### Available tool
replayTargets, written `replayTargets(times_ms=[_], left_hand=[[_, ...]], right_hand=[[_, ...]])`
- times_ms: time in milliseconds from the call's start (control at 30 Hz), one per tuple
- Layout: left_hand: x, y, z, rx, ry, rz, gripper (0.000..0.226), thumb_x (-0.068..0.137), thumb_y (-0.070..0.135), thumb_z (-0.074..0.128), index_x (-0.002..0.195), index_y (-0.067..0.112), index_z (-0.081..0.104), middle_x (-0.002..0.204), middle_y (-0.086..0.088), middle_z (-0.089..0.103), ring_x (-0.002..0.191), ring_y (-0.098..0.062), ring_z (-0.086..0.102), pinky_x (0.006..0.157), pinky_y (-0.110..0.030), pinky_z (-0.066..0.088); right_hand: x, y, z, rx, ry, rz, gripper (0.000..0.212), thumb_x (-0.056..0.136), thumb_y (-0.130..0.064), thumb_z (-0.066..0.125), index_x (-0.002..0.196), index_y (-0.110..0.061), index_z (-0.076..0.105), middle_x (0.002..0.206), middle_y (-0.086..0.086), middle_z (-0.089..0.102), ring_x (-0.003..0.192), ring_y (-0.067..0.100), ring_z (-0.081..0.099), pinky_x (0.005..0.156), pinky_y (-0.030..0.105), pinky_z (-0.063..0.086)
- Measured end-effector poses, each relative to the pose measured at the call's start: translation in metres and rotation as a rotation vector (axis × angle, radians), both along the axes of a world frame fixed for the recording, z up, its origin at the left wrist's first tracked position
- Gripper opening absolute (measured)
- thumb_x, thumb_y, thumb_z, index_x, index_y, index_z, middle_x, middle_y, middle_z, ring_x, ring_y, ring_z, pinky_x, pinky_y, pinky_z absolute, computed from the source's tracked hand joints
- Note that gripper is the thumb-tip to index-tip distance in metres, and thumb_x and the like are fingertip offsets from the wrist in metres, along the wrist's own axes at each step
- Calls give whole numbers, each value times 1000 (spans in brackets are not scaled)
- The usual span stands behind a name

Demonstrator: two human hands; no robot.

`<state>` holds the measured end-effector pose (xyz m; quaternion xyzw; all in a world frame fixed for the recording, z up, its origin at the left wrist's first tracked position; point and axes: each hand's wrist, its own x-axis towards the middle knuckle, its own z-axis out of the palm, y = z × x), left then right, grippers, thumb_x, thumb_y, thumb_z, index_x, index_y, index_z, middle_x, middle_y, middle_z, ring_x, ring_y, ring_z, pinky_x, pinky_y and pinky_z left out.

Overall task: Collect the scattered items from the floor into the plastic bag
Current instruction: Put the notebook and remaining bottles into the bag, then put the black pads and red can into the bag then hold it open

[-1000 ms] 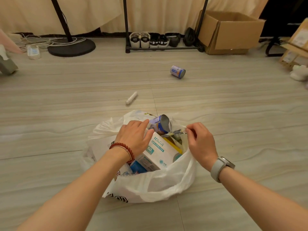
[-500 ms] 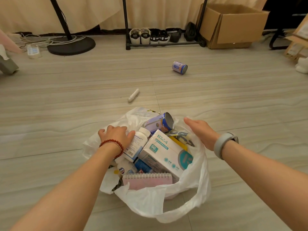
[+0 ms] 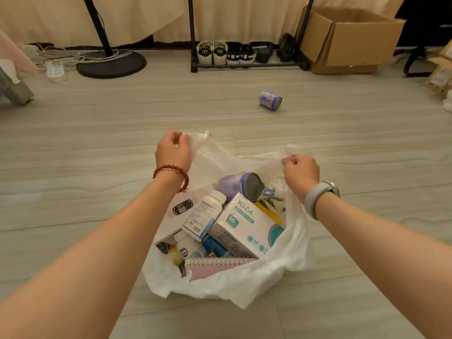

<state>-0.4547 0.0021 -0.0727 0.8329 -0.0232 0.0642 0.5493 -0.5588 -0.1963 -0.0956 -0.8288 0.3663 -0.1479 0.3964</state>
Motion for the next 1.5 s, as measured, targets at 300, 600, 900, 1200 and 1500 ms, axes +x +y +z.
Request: replayTargets(times_ms=[300,600,900,1200,1500], left_hand=[[-59,54,-2,163,-7,-9,14,96,22,35,94,13,46,70,7,49,68,-15,52,60,-26,43],[-127,70,-11,353,-110,-193,22,92,23,45,106,8,55,110,-5,57,108,-23,51,94,-39,40],[-276,19,-42,331,-501,-584,20,83,22,49,92,10,61,95,-6,64,92,-17,53,79,-31,38],[-403,18,-135,914,207,-1065,52,88,51,38,128,18,41,132,-2,43,124,-21,35,101,-36,29],[-454,8,-150,1122,263,-1078,77,69,56,65,124,12,34,124,-7,39,114,-26,37,90,-39,35]], right_hand=[[-52,19,11,-119,-80,222,29,91,-16,47,119,-14,53,102,-2,46,87,19,50,81,34,45],[-130,51,-1,-302,-23,565,48,87,-21,42,134,-12,40,135,9,44,124,26,42,105,43,36],[-277,24,-50,-255,524,761,56,90,-34,49,139,-19,28,139,5,40,125,20,42,101,32,37],[-336,21,-87,-285,899,922,80,76,-47,62,138,-18,22,133,8,41,120,26,43,97,41,39],[-339,16,-92,-261,861,895,73,74,-46,64,132,-18,29,126,8,45,112,25,47,91,40,44]])
